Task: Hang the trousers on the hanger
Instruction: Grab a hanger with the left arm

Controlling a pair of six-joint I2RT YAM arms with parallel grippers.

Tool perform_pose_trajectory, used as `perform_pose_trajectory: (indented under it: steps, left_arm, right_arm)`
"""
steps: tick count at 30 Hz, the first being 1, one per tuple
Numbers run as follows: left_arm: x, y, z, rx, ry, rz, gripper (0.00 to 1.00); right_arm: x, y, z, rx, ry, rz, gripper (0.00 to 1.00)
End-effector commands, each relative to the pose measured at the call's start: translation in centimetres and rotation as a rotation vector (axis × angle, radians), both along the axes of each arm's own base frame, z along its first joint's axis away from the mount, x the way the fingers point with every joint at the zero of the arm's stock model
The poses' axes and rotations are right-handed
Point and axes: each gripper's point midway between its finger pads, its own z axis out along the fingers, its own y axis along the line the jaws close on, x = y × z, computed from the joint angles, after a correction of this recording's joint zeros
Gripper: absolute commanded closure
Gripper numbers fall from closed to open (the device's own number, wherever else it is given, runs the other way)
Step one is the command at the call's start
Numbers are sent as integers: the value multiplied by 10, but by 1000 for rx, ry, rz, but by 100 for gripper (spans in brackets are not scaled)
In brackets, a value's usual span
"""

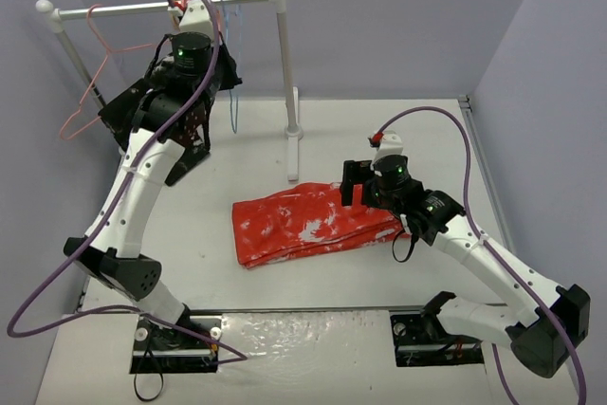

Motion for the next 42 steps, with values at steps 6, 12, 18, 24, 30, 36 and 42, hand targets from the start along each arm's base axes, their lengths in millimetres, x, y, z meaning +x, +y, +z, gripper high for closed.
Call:
perform_pose_trajectory:
  steps: [6,12,18,24,30,36,42]
  left_arm:
    - [-77,1,6,-87,-35,-165,100]
    - [-119,3,-27,-71,-13,-258,100]
    - [-161,3,-73,-85,11,-351,100]
    - [-185,9,-113,-133,5,-359,100]
    - [-191,10,-162,-169,68,-342,100]
    - [-191,16,-186,-156,88,-308,100]
    - [-190,28,-209,-150,116,-238,100]
  right_arm:
    - [17,39,-12,3,12,66,0]
    - [24,37,-78,-28,133,-39,1]
    - [19,-6,-152,-39,294,-193,1]
    - [17,-69,-184,-137,415,-374,2]
    - [26,-111,-188,-167,455,-504,2]
    - [53,-110,-149,-172,333,-494,3]
    - [46,23,-70,-144,106,-75,10]
